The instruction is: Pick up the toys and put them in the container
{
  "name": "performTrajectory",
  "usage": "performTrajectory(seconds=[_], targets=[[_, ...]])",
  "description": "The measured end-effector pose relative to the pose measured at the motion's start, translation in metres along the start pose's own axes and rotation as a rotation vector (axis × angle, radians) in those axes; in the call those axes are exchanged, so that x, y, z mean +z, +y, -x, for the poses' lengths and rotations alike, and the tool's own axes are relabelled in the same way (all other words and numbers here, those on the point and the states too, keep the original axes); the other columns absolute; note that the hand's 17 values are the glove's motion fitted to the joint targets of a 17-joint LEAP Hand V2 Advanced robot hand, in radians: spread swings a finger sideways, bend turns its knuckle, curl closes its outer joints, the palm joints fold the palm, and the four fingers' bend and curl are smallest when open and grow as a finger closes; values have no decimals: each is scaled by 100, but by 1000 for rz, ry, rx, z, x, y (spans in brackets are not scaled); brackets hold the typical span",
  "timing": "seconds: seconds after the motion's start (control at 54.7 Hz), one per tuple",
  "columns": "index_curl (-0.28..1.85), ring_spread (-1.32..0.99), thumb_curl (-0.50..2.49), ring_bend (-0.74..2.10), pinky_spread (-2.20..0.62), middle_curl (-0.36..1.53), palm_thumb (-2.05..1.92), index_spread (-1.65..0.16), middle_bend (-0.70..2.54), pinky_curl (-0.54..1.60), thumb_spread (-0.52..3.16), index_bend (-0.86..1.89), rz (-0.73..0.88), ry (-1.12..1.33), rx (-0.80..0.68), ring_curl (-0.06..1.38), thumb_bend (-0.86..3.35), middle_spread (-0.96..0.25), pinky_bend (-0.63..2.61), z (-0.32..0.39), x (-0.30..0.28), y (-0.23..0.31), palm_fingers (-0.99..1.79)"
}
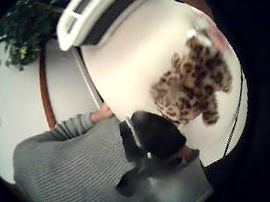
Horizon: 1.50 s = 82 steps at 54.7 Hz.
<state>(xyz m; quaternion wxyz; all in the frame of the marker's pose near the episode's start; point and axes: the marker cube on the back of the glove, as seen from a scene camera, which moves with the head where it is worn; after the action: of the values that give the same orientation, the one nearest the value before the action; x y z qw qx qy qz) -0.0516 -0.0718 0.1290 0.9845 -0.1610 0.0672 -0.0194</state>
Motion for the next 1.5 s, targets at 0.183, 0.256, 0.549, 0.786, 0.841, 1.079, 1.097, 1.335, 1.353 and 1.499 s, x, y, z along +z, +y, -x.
performTrajectory(seconds=[0.183,0.256,0.549,0.786,0.841,1.079,1.097,1.335,1.353,1.499], targets=[[34,-10,23,21,4,21,-1,-40,8,40,125,20,150,25,-47,21,-2,-17,101,10,68,4,-6],[37,-8,25,26,3,18,1,-42,8,41,123,29,146,42,-56,23,-1,-17,104,9,66,5,3],[37,-26,39,66,-23,29,35,-43,42,35,129,18,-77,-71,-88,32,13,-24,94,19,62,1,72],[52,-43,58,74,-35,39,57,-44,54,40,99,41,-382,-40,38,42,17,-28,94,-32,-88,-11,96],[56,-46,61,74,-37,42,56,-44,58,41,92,46,-473,-33,35,43,15,-28,92,-39,-139,-8,98],[68,-53,73,78,-39,51,57,-42,65,44,73,54,-499,-128,-13,49,10,-29,95,-21,-200,-37,94],[69,-53,74,79,-39,52,57,-42,66,45,72,54,-493,-139,-16,49,10,-29,95,-17,-201,-42,94],[77,-55,83,81,-39,61,57,-42,68,48,63,55,-407,-106,-189,54,7,-29,101,98,-195,-155,88],[78,-55,84,81,-39,61,57,-42,68,48,63,55,-399,-83,-193,55,7,-29,102,104,-193,-165,87],[82,-56,89,82,-39,65,57,-43,67,50,62,53,-324,-76,-251,57,5,-29,107,134,-186,-229,81]])
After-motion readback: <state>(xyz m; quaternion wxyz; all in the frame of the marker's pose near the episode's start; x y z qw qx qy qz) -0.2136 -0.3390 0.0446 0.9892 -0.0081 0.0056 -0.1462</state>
